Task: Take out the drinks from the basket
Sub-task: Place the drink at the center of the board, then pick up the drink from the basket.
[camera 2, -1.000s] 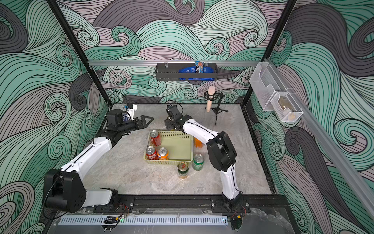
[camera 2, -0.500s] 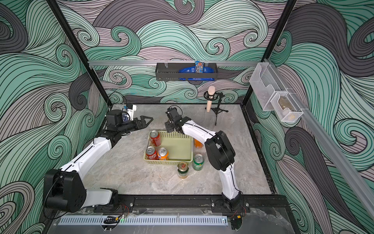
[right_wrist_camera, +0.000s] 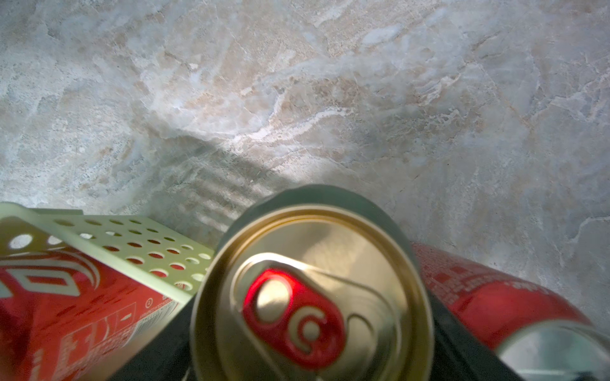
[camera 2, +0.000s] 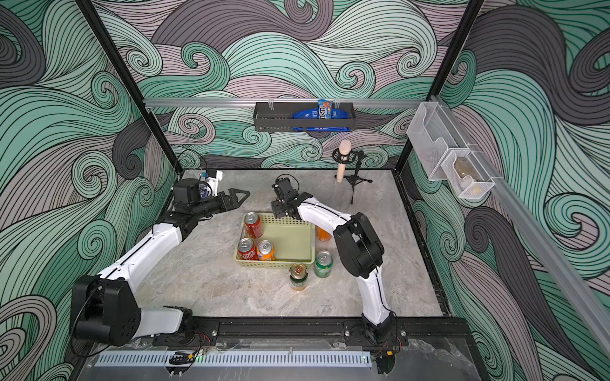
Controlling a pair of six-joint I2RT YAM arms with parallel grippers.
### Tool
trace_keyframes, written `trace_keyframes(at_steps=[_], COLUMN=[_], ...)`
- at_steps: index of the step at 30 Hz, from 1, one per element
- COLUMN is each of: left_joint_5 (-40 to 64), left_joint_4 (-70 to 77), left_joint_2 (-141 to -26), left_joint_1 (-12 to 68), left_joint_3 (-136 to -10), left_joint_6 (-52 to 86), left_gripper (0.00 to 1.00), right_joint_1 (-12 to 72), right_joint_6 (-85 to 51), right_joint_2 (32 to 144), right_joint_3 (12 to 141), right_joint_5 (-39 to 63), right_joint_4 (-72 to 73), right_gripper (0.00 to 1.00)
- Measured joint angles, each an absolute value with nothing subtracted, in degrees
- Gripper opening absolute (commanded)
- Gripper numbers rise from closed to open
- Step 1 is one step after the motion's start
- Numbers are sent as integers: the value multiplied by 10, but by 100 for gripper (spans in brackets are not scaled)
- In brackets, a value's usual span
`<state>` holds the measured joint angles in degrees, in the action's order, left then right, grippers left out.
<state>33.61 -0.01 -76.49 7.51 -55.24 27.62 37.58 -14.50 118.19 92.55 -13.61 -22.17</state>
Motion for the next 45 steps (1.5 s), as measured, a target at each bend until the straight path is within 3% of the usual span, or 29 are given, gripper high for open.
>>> trace_keyframes(at_steps=[13,21,31,38,45], left_joint_5=[335,335,321,298,272], left_joint_4=[1,1,0,-5,-30], left_joint_2=[-748,-748,-741,-716,-669], left_joint_1=[72,70,68,68,68], left_joint_3=[-545,-545,-544,-529,-487], left_joint_6=[276,276,273,261,254], left_gripper=[99,99,99,99,99], right_joint_1=[376,376,376,376,378], right_joint_6=[-148,-149,-133,-123,-116], right_joint_2=[1182,1164,1009,887,837], right_joint_3=[926,931,919,796,696], right_joint_5=[-136,-138,-131,-69,-15], right_joint_4=[-205,-204,-182,-132,-126], right_gripper=[80,94,97,97,97])
